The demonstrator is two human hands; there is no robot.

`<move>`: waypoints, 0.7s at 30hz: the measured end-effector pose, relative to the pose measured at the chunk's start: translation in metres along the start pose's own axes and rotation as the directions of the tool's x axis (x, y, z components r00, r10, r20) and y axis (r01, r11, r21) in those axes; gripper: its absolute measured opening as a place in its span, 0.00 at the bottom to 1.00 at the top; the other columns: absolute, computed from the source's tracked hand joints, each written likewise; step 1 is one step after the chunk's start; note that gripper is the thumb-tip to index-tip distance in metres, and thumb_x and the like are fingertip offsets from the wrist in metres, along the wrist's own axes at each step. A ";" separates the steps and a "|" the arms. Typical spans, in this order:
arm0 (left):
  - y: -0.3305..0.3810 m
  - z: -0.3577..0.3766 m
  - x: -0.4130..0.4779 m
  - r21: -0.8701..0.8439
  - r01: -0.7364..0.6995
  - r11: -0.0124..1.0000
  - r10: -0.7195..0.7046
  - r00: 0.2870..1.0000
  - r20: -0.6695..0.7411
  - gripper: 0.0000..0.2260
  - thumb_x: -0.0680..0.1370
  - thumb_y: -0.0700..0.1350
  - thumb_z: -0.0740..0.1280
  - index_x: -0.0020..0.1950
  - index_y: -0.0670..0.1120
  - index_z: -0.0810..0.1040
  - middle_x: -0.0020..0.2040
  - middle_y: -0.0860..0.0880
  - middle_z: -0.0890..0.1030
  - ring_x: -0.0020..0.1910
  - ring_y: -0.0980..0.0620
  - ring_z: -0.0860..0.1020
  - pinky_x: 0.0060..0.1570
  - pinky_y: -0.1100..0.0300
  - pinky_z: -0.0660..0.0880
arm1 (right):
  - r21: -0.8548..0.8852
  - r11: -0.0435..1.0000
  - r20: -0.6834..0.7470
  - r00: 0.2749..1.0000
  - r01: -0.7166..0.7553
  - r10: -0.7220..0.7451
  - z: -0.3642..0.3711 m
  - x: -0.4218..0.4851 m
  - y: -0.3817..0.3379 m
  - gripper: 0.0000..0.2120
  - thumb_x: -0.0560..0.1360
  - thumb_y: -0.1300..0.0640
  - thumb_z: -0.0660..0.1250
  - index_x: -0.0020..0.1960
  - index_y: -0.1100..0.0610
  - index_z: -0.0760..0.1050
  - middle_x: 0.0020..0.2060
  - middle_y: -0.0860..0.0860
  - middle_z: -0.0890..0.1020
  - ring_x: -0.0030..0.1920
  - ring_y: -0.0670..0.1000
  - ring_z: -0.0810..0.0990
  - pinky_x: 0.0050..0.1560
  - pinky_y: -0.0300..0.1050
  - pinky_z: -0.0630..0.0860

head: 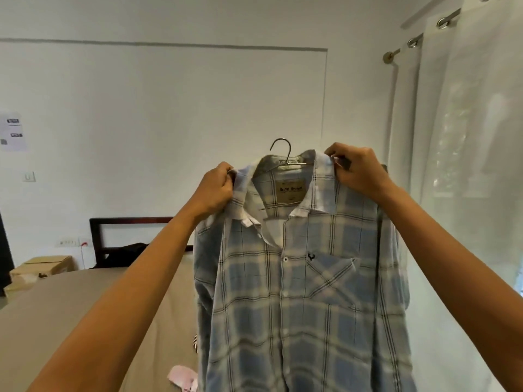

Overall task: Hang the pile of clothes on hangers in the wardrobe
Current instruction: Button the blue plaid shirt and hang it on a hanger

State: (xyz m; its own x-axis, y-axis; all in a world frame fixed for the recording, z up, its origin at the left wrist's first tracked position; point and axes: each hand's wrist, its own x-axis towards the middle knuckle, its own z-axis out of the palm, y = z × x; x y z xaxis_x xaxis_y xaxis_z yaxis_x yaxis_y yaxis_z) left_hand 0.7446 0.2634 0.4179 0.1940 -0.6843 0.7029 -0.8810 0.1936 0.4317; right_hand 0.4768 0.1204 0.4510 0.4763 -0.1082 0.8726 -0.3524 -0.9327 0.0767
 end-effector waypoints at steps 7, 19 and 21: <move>-0.005 -0.002 0.008 0.076 -0.037 0.996 0.027 0.993 0.118 0.07 0.82 0.41 0.54 0.58 0.43 0.69 0.49 0.41 0.78 0.42 0.46 0.76 0.43 0.56 0.73 | -0.100 0.994 0.005 0.999 -0.031 0.032 0.001 0.003 0.006 0.05 0.76 0.62 0.64 0.51 0.61 0.76 0.39 0.58 0.82 0.36 0.60 0.80 0.36 0.53 0.78; 0.003 0.026 -0.013 0.021 -0.081 0.997 0.079 0.995 0.052 0.09 0.80 0.45 0.60 0.51 0.44 0.79 0.46 0.49 0.80 0.43 0.51 0.77 0.46 0.58 0.75 | 0.029 0.968 0.026 0.969 -0.248 0.247 0.021 -0.018 0.012 0.05 0.72 0.63 0.71 0.48 0.61 0.80 0.40 0.53 0.81 0.40 0.55 0.78 0.42 0.36 0.70; -0.003 0.023 -0.009 0.068 -0.036 0.997 0.036 0.999 0.003 0.10 0.80 0.48 0.61 0.45 0.45 0.79 0.41 0.48 0.80 0.37 0.51 0.76 0.42 0.53 0.75 | -0.100 0.924 -0.193 0.918 -0.369 0.346 0.028 -0.036 0.011 0.09 0.71 0.61 0.70 0.51 0.58 0.79 0.47 0.56 0.81 0.49 0.57 0.77 0.52 0.42 0.67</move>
State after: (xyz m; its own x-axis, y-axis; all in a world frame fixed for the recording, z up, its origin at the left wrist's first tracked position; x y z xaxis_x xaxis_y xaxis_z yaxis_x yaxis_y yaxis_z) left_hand 0.7352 0.2527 0.3970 0.1609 -0.6791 0.7162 -0.9147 0.1701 0.3667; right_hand 0.4784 0.1047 0.4067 0.1594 -0.3557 0.9209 -0.5821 -0.7873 -0.2033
